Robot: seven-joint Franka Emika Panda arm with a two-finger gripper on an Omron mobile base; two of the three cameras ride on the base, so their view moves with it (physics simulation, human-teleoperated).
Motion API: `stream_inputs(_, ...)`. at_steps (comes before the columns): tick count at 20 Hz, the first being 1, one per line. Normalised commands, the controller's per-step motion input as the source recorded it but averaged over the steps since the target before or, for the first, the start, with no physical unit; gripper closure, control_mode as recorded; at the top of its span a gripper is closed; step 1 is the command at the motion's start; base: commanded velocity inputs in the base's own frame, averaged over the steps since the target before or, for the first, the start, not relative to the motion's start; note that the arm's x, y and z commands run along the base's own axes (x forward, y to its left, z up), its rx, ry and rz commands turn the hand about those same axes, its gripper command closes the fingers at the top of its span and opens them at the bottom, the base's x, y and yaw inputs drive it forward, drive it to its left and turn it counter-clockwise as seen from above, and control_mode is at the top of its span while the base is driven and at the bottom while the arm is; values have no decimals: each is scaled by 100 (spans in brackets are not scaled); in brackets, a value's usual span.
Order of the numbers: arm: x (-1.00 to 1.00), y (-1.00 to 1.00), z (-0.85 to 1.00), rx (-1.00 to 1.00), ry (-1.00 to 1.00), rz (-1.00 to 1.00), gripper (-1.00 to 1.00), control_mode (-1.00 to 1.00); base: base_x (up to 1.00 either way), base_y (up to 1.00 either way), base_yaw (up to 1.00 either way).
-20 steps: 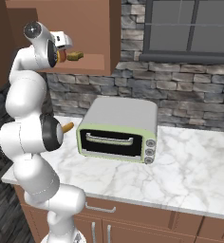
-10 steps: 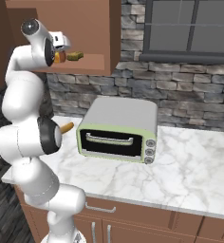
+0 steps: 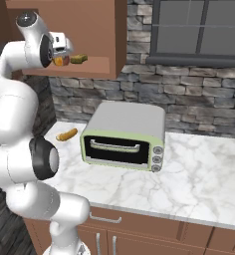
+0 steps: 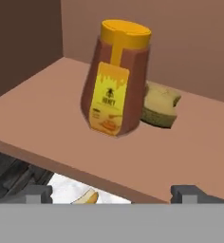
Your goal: Pick the honey bottle and jam from the counter and place them in the cabinets closest to them.
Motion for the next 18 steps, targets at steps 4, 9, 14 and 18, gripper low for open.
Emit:
stream_inputs(4,-99,-54,-9,0,0,0,-100,-100,0,0,0)
stream_inputs(9,-100,-62,-23,0,-9,0,-100,-100,0,0,0)
stream_inputs(14,-100,-56,-33,2,-18,0,-100,-100,0,0,0)
stream_inputs(18,-100,-50,-38,0,-20,0,-100,-100,0,0,0)
